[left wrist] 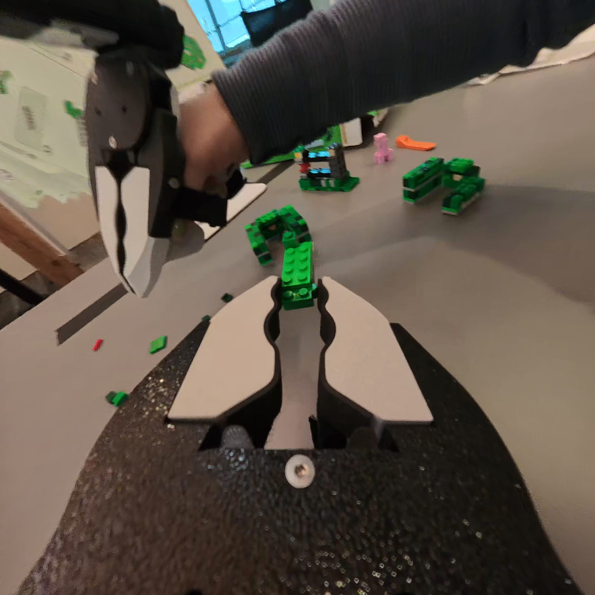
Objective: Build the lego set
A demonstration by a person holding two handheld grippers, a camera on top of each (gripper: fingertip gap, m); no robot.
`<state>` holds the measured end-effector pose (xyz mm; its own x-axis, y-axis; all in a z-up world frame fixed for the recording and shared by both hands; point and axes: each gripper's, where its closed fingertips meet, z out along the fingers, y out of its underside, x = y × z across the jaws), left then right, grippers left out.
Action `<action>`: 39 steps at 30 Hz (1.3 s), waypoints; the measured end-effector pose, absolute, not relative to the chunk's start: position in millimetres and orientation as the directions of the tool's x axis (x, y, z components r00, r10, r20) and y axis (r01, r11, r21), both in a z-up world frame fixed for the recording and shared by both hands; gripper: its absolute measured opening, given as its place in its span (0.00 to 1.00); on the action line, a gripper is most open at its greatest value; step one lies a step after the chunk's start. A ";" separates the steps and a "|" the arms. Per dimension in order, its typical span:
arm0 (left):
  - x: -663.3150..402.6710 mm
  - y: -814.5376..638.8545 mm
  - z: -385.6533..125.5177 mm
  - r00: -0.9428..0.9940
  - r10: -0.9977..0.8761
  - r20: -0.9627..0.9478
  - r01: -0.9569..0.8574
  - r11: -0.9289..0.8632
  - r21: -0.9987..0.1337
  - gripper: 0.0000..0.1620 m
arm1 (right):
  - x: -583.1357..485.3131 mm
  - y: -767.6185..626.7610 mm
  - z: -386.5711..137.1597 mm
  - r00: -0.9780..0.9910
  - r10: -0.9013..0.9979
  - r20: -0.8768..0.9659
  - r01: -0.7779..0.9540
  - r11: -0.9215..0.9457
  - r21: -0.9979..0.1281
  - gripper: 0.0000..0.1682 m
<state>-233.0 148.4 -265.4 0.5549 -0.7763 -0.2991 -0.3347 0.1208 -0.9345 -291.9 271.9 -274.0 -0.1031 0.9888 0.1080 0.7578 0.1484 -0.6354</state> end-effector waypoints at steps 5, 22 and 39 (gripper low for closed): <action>-236.2 155.2 -261.0 0.600 -0.750 -0.278 -0.292 0.118 -0.949 0.12 | -305.5 278.9 -292.5 -0.157 0.983 0.096 0.806 0.183 -0.563 0.05; -228.7 157.1 -274.0 0.563 -0.787 -0.250 -0.321 0.070 -0.944 0.13 | -357.5 288.6 -341.3 -0.228 0.963 0.142 0.785 0.268 -0.558 0.09; -225.0 153.8 -289.7 0.529 -0.824 -0.202 -0.381 -0.018 -0.924 0.13 | -278.7 232.3 -230.9 -0.113 0.917 0.383 0.491 0.387 -0.781 0.04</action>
<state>-225.0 153.8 -289.7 0.5285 -0.8244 -0.2025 -0.3815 -0.0175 -0.9242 -278.7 232.3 -230.9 -0.1127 0.9168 0.3831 0.4908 0.3866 -0.7808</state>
